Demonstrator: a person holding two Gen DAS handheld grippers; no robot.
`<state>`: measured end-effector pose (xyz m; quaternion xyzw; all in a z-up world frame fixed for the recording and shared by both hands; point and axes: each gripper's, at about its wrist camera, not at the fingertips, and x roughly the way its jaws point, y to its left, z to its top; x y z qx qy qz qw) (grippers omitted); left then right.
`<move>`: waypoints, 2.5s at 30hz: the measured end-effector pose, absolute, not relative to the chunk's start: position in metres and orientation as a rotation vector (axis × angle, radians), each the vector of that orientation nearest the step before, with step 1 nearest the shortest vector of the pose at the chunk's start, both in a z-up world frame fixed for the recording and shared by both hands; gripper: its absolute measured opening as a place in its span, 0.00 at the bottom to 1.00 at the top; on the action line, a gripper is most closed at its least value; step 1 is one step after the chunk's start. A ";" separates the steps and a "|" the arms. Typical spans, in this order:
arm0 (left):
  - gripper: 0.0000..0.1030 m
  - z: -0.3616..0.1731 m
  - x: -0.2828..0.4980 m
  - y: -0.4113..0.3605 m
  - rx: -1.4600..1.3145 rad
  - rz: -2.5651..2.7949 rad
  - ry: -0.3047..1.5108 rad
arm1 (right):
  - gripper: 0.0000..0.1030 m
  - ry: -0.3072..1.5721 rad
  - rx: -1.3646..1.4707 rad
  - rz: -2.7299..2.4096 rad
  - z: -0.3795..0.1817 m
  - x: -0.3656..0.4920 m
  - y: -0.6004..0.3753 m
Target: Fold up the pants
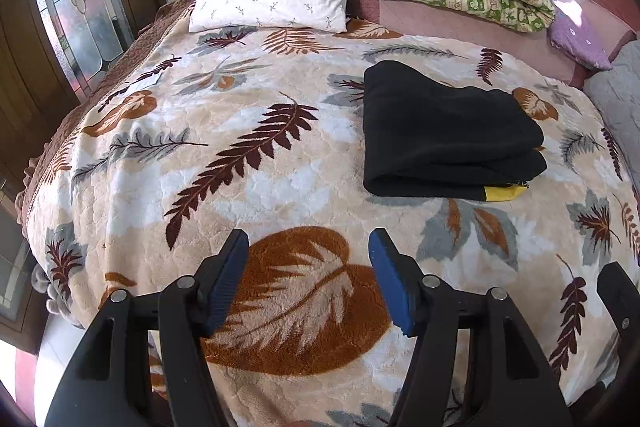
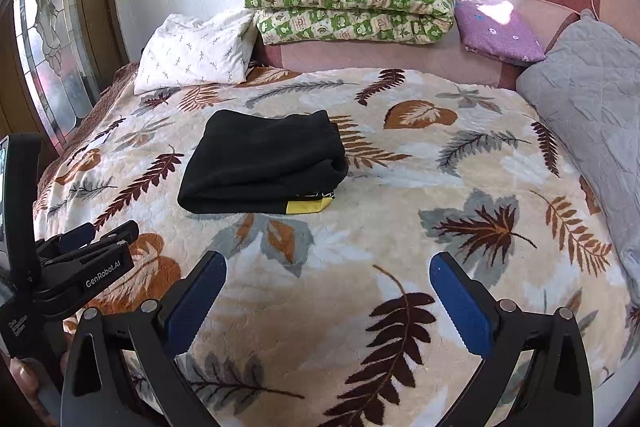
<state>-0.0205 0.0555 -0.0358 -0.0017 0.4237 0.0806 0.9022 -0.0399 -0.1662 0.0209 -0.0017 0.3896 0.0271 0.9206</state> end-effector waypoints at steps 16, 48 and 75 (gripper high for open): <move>0.60 -0.035 -0.024 0.052 0.022 0.152 0.875 | 0.99 0.813 -0.005 0.055 0.017 -0.039 -0.166; 0.60 -0.038 -0.027 0.057 -0.016 0.122 0.912 | 0.99 0.819 -0.017 0.060 0.014 -0.041 -0.165; 0.60 -0.036 -0.025 0.050 -0.016 0.090 0.917 | 0.99 0.836 -0.028 0.062 0.008 -0.036 -0.171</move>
